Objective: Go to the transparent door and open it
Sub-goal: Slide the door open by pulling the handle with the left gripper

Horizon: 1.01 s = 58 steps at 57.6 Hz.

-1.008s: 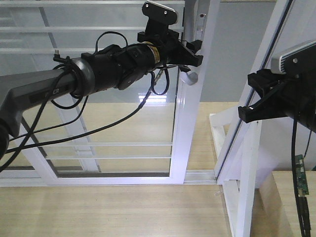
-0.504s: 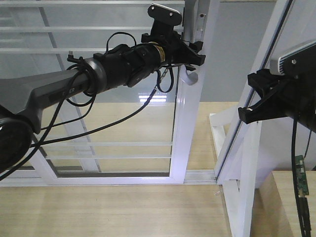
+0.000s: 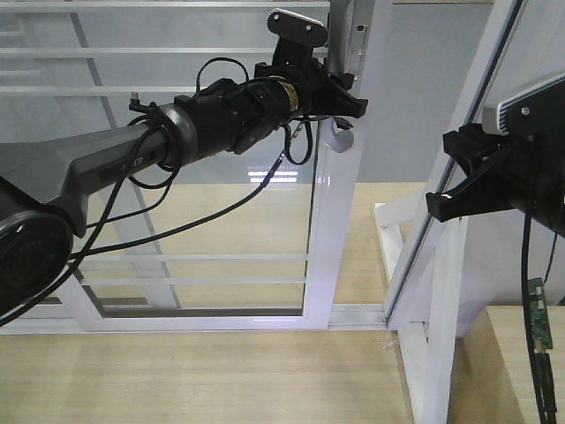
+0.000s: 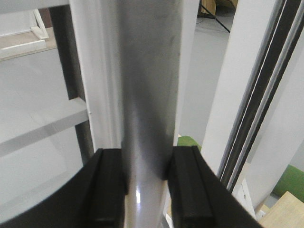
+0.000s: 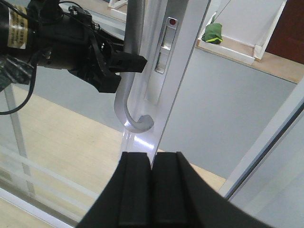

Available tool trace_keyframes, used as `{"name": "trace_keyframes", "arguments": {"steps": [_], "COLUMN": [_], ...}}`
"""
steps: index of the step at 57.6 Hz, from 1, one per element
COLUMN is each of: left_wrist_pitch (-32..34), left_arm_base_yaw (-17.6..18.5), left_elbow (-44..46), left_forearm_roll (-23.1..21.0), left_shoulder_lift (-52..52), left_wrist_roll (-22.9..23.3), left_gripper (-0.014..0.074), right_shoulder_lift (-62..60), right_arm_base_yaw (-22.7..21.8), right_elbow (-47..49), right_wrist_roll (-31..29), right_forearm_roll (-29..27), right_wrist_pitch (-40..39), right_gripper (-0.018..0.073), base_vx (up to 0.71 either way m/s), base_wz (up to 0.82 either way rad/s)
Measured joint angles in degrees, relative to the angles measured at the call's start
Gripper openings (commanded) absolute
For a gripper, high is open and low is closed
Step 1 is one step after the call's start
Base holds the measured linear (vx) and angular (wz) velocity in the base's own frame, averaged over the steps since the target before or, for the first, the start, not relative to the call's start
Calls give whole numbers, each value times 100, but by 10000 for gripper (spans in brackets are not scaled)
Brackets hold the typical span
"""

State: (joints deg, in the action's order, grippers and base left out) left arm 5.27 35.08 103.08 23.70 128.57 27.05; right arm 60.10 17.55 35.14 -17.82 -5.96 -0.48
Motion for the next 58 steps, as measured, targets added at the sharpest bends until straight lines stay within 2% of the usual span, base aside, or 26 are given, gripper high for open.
{"name": "trace_keyframes", "arguments": {"steps": [4, 37, 58], "left_wrist_pitch": [0, -527, -1319], "left_arm_base_yaw": [0, -39, -205], "left_elbow": [0, 49, 0], "left_forearm_roll": [0, -7, -147], "left_shoulder_lift": [0, -118, -392], "left_wrist_roll": [0, 0, 0], "left_gripper": [-9, 0, 0], "right_shoulder_lift": [0, 0, 0], "right_arm_base_yaw": [0, 0, 0], "right_elbow": [0, 0, 0], "right_wrist_roll": [0, -70, -87], "right_forearm_roll": [0, 0, 0], "right_wrist_pitch": [0, 0, 0], "right_gripper": [0, -1, -1], "base_vx": [0, 0, 0], "base_wz": [0, 0, 0]}}
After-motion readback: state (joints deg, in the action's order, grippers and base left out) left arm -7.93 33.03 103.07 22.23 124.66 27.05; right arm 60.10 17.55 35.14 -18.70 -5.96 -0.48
